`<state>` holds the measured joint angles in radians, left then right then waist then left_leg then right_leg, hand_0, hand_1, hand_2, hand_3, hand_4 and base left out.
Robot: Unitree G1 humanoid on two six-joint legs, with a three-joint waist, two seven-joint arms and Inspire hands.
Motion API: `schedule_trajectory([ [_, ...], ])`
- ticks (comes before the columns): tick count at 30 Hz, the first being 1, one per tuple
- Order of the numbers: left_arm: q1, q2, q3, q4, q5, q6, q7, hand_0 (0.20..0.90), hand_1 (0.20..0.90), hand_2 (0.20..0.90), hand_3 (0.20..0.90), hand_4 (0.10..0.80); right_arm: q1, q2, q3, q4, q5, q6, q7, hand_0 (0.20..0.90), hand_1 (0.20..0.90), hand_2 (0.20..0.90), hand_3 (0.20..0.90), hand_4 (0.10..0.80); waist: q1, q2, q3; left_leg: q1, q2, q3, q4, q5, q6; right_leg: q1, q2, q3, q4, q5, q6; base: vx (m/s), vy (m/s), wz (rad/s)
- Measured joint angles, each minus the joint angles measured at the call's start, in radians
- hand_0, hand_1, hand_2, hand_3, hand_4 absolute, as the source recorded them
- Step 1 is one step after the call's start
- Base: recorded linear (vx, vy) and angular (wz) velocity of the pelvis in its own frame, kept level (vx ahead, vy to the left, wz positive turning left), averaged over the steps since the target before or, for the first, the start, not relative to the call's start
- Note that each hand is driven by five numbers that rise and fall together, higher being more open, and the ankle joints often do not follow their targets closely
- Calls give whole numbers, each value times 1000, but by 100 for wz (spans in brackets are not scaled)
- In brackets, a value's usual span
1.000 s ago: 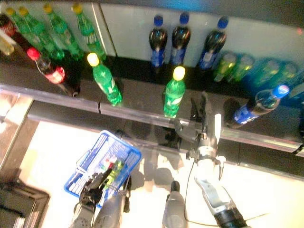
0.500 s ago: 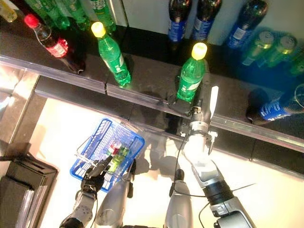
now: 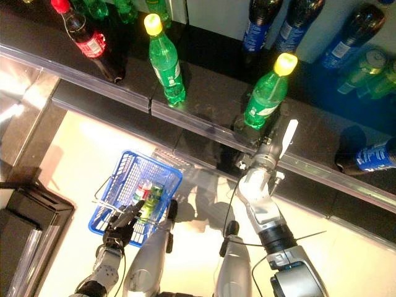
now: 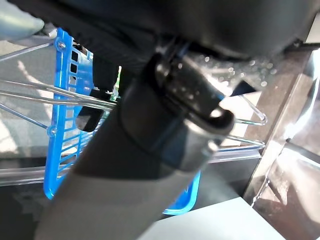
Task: Pick up the drink and place into the basket.
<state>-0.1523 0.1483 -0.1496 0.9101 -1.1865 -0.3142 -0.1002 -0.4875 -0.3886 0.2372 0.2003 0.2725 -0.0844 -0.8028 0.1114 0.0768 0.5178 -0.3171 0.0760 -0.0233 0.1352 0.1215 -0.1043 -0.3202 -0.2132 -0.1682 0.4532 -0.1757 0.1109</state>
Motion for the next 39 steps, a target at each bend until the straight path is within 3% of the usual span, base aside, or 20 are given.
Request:
schedule_trajectory([
  [23, 3, -7, 4, 6, -18, 21, 0, 300, 300, 300, 200, 100, -17, 11, -69, 61, 46, 22, -5, 300, 300, 300, 200, 100, 22, -5, 8, 15, -20, -18, 21, 3, 13, 24, -25, -18, 34, -8, -4, -15, 5, 3],
  [29, 33, -24, 16, -26, -34, 21, -11, 300, 300, 300, 200, 100, 100, 13, -68, -91, 8, 30, 129, 300, 300, 300, 200, 100, 14, -5, 9, 52, -19, -15, 7, 6, 9, 60, -24, -19, 28, -8, 2, 0, 0, 0],
  [39, 209, -25, 46, -237, -56, 20, -124, 300, 300, 300, 200, 100, 171, -6, -52, -323, 8, 30, 397, 300, 300, 300, 200, 100, 3, -4, 8, 146, -18, -17, -36, 4, 14, 144, -26, -31, 13, -27, -1, 23, 20, 2],
])
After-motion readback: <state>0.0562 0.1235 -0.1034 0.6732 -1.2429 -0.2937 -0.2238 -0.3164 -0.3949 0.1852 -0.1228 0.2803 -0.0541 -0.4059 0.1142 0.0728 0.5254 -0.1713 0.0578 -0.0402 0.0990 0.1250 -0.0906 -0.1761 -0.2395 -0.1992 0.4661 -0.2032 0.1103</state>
